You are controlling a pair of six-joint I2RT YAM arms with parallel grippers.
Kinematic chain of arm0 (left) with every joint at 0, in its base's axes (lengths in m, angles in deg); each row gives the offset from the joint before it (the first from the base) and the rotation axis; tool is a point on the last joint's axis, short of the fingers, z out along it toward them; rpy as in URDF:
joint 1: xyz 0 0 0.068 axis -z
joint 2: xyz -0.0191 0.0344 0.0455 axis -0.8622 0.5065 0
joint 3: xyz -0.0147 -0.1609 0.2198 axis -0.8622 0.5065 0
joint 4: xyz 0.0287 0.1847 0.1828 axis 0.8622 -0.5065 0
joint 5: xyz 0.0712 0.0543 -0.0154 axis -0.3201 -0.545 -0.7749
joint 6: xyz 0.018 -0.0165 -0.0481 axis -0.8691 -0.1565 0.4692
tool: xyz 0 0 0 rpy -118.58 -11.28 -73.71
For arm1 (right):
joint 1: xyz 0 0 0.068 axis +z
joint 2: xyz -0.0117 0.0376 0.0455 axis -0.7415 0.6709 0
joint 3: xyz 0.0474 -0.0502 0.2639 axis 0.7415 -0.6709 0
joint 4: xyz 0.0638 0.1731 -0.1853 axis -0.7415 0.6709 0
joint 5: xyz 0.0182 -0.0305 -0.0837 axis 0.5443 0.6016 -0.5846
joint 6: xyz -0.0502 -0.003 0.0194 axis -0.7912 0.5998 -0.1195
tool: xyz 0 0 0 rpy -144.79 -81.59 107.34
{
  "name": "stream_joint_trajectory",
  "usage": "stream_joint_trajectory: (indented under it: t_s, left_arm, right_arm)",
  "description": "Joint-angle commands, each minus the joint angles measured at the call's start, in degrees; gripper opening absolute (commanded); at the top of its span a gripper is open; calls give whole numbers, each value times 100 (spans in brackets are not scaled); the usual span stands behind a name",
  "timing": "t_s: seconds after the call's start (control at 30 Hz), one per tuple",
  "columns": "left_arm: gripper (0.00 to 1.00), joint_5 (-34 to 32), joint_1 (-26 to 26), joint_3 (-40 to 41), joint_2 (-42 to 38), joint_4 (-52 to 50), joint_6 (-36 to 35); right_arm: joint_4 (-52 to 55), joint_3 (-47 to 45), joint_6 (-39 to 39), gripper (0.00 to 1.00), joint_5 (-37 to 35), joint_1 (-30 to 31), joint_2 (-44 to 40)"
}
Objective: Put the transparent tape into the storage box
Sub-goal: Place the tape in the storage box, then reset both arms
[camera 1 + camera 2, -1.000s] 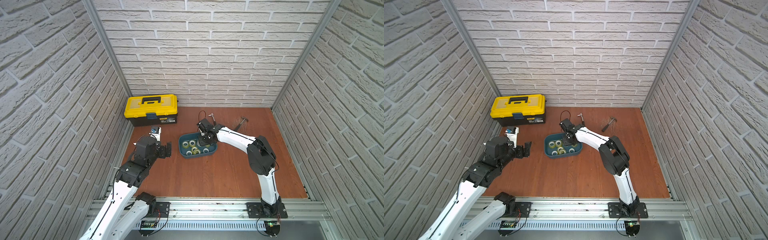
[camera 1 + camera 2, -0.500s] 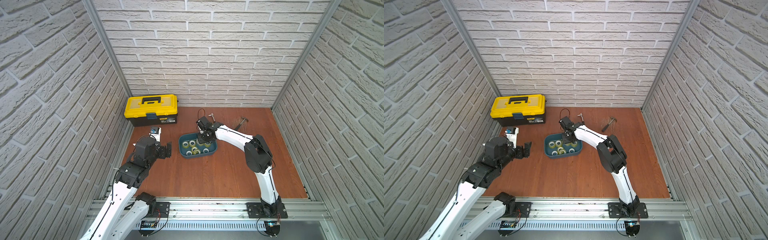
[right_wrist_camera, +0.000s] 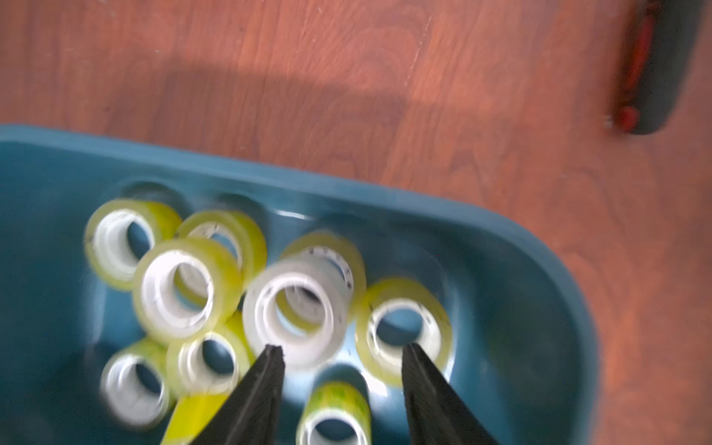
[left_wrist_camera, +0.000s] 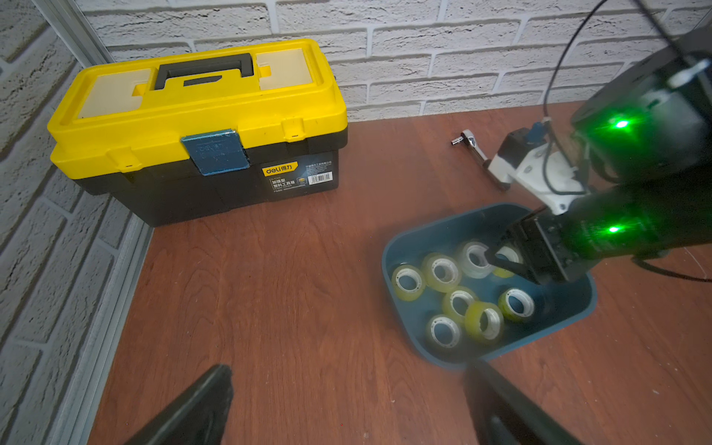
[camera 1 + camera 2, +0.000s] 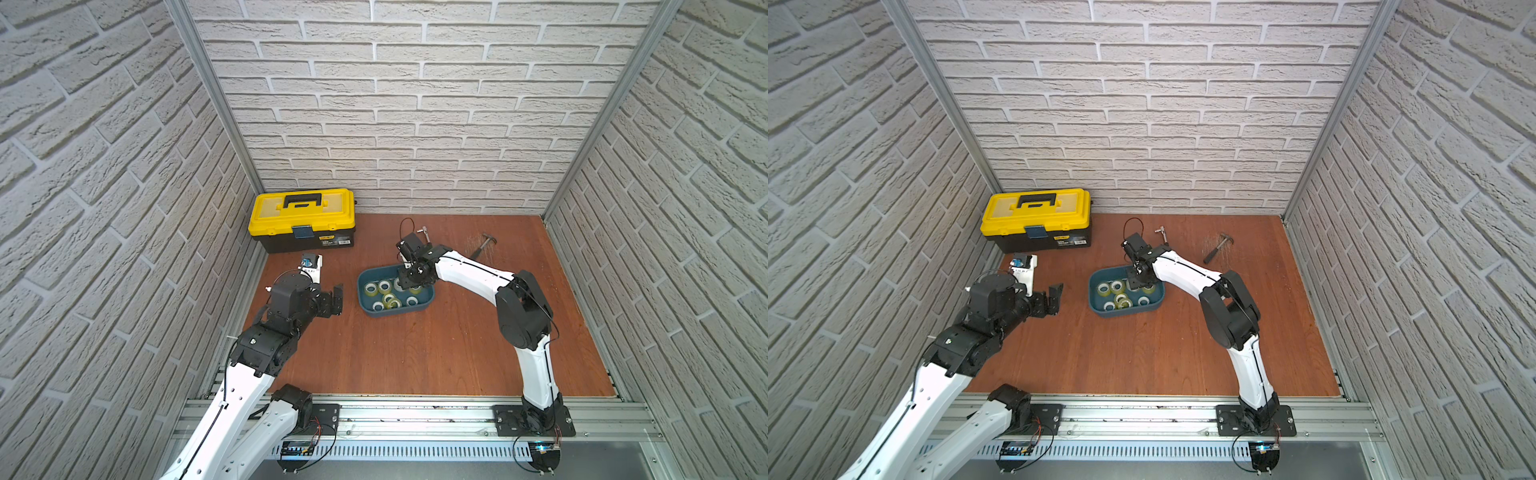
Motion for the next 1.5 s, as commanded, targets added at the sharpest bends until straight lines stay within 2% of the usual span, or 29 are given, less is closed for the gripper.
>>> stream_joint_trajectory:
  t_s: [0.0,0.13,0.17,0.2,0.3,0.37,0.43,0.47,0.63,0.73,0.8,0.9,1.03,1.23,1.37,1.43,1.47]
  left_arm:
    - [98,-193,32,148,-93,285,-53]
    - [98,-428,32,345,-190,454,110]
    - [98,-520,28,348,-184,449,185]
    - [98,-773,32,317,-151,411,338]
    - [98,-1711,28,474,-111,655,787]
    - [98,-1948,40,722,-105,936,960]
    - [98,-2118,37,1062,-103,1266,1183]
    - [98,-2179,41,1226,-103,1467,1191]
    - [98,-2934,43,1786,16,2712,379]
    - [98,-3446,2,1971,388,3507,-245]
    - [98,-3584,-115,2075,556,3895,-459]
    - [98,-3359,-413,2442,668,4689,-649]
    - [98,-3129,-997,2918,856,5018,-47]
    - [98,-3096,-1304,3537,925,6079,-257]
    - [98,-2936,-1739,3659,1850,6735,-164]
    - [98,-3162,-1828,3576,2336,6971,-285]
    - [98,-2961,-1908,3542,2437,7108,-368]
  right_arm:
    - [-343,-388,-70,60,-104,-24,-1115]
    - [-583,-1221,-176,67,-205,-24,-2119]
    - [-625,-1427,-203,71,-299,-24,-2346]
    - [-685,-1670,-254,78,-431,-24,-2597]
    - [-716,-2260,-402,83,-911,-42,-3216]
    - [-732,-2624,-452,87,-1333,-51,-3581]
    - [-780,-3031,-421,99,-1891,-83,-3988]
    - [-833,-3198,-433,99,-2109,-90,-4167]
    - [-1338,-4136,-880,99,-2451,-297,-5135]
    - [-1672,-4558,-1325,99,-2477,-495,-5503]
    - [-1825,-4748,-1595,99,-2489,-654,-5584]
    - [-2119,-5002,-1628,99,-2403,-1023,-5556]
    - [-2743,-5311,-1627,99,-2383,-1459,-5318]
    - [-3589,-5556,-1684,99,-2520,-2003,-4641]
    - [-4960,-6108,-1977,99,-2934,-2159,-4291]
    - [-5544,-6341,-2004,99,-3073,-2351,-4105]
    - [-5639,-6374,-1927,99,-3143,-2464,-4007]
